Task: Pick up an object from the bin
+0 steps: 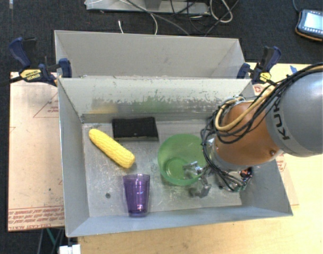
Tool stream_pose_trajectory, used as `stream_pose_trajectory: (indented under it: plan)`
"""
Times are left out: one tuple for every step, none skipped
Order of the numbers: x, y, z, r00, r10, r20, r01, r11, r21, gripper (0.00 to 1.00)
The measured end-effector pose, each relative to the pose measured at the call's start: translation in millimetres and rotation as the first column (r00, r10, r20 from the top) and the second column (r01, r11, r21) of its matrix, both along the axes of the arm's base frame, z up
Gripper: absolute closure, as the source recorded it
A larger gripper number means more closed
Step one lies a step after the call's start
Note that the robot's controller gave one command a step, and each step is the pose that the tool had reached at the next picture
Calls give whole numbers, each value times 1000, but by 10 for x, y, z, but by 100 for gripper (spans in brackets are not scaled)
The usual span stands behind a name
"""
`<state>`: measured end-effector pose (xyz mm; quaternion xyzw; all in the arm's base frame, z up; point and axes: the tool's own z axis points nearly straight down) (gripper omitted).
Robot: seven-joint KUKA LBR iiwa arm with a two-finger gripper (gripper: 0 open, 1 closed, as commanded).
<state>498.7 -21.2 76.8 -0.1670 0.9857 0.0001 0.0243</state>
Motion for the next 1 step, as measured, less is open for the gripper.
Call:
stream_pose_trajectory:
  plan:
    - [150,194,1059,999,-37,-14,37,999,-2,100]
